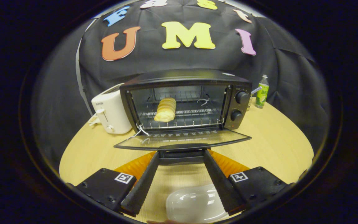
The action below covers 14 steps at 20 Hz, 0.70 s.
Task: Open the toaster oven, put the food inside, and close the toaster oven door.
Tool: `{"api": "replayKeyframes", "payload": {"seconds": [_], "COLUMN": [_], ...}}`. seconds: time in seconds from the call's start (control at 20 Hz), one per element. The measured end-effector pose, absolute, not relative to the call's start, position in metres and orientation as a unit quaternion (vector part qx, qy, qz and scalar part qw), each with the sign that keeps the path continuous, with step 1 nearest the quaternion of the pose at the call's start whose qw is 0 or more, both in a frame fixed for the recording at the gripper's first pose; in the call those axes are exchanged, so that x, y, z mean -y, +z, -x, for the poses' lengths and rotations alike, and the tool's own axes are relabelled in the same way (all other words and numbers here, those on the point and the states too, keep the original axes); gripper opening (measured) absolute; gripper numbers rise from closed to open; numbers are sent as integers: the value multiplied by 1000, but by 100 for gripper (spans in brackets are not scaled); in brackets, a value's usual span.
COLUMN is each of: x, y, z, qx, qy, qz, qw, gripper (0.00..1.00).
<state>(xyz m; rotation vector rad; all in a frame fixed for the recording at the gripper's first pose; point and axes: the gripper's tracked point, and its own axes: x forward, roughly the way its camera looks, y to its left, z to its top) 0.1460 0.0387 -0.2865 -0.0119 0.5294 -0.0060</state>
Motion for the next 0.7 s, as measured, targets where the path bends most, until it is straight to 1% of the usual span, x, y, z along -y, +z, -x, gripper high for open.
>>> {"api": "replayKeyframes", "payload": {"seconds": [0.15, 0.25, 0.4, 0.5, 0.7], "x": [-42, -44, -48, -49, -59], "y": [-263, -252, -227, -223, -207], "z": [-160, -168, -197, -207, -198], "qx": [-219, -209, -171, -175, -172], "qy": [-2, -5, -10, -12, 5], "qz": [4, -2, -2, 9, -9], "qw": [976, 978, 985, 984, 985], "gripper": [98, 98, 98, 98, 98]}}
